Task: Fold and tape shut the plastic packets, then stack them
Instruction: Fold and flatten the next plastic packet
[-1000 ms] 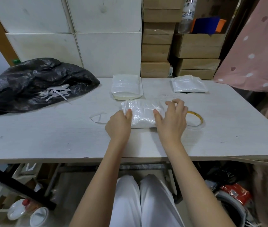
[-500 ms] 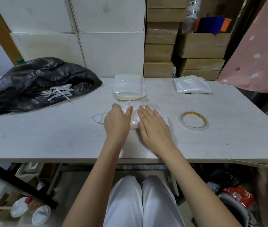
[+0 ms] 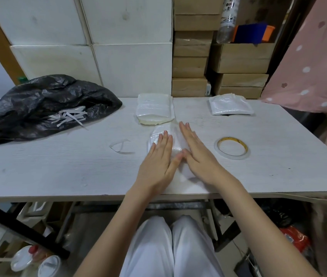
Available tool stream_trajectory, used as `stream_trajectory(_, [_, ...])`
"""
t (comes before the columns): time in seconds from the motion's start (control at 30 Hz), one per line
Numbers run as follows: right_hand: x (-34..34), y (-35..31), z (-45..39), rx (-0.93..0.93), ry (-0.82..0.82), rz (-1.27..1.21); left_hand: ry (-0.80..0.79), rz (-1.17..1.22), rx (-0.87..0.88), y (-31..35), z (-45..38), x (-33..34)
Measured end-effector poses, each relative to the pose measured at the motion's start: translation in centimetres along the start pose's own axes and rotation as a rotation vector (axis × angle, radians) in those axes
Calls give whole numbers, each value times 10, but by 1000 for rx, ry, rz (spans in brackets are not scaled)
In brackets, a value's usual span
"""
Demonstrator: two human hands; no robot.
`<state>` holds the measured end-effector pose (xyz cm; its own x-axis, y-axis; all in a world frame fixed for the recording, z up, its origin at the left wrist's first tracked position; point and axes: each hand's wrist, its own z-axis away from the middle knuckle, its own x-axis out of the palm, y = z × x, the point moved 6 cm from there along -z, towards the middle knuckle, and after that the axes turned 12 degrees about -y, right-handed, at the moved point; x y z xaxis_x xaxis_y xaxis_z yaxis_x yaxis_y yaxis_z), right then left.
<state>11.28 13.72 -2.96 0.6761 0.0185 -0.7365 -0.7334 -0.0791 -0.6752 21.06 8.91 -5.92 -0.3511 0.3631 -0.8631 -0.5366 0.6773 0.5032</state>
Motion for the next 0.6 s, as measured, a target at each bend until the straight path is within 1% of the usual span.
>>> stream_trajectory(0.07, [6,1,3,-41,-15,327,8,-31,0,1,1,-1])
stream_trajectory(0.1, [12,4,4,-39,-35,425,11,-45,-3,1,1,-1])
stream_trajectory(0.13, [17,6,5,-15,-43,464,14,-56,-7,2,1,-1])
stream_trajectory(0.23, [21,5,6,34,-40,421,19,-81,-19,3,1,-1])
stream_trajectory(0.3, [17,2,7,38,-76,351,10,-100,-28,4,1,-2])
stream_trajectory(0.37, [-3,1,2,78,-119,256,4,-119,-44,4,0,-3])
stream_trajectory(0.4, [-17,3,-5,116,-114,241,2,-136,-46,4,0,-3])
stream_trajectory(0.47, [-43,4,-21,178,-86,328,27,-189,-45,5,2,-3])
stream_trajectory(0.5, [-51,3,-31,186,-102,361,50,-216,-42,6,2,-3])
stream_trajectory(0.6, [-53,7,-59,256,-266,338,82,-250,-44,7,3,-3])
